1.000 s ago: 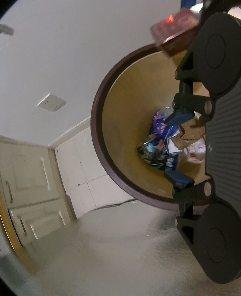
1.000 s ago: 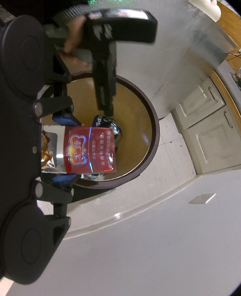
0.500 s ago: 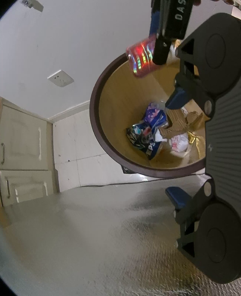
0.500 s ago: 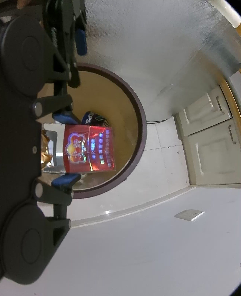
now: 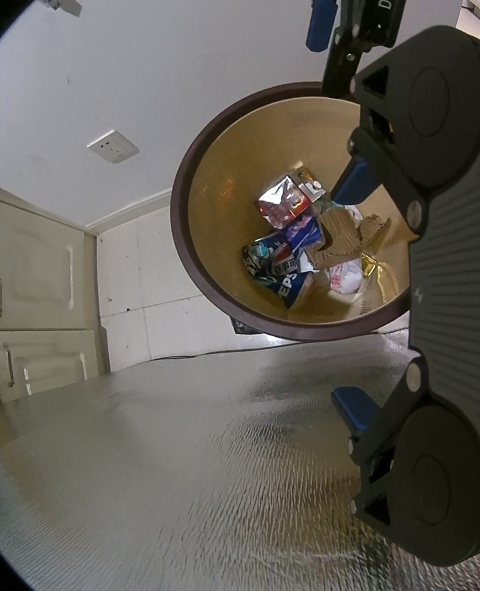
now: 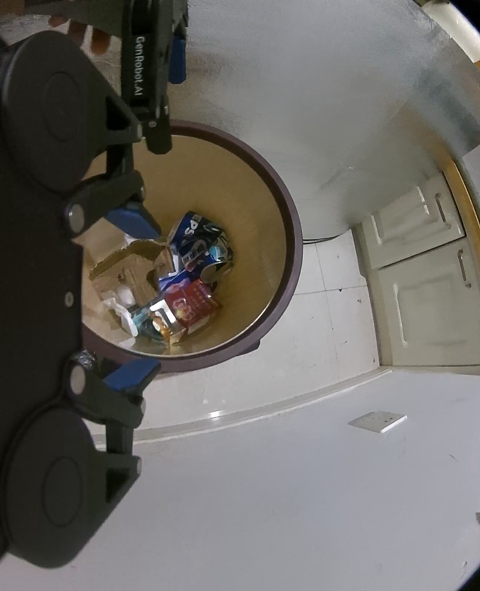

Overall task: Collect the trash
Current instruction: 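Lift both tools from the bin back toward the table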

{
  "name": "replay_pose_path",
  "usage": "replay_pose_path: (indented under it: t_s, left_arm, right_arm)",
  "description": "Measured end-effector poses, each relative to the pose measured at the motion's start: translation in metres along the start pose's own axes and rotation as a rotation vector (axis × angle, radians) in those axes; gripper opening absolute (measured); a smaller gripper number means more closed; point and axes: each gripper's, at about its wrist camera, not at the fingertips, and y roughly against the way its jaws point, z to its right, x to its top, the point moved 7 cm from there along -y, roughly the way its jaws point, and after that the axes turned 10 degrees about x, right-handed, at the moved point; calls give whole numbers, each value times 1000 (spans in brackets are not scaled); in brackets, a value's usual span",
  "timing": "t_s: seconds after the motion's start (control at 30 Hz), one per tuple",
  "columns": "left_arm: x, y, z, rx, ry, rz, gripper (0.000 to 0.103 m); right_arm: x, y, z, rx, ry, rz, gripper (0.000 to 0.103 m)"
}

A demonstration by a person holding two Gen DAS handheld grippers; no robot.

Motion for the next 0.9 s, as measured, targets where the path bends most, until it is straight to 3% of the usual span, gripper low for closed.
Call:
replay_pose_path:
  t_s: [0.27,0.33,0.5,0.9]
  left_arm:
    - [-5,23,-2,15,-2,17,103]
    - [-6,33,-2,13,0,24,103]
    - [-11,57,-4,20,3,39,103]
    - [-29,113,-13,37,37,86,103]
  right_arm:
    - [-2,21,1,4,6,25,83]
    - [-3,29,0,3,12,35,92]
    - [-3,51,-2,0,20,59,101]
    - [-13,104,-12,3,38,98,103]
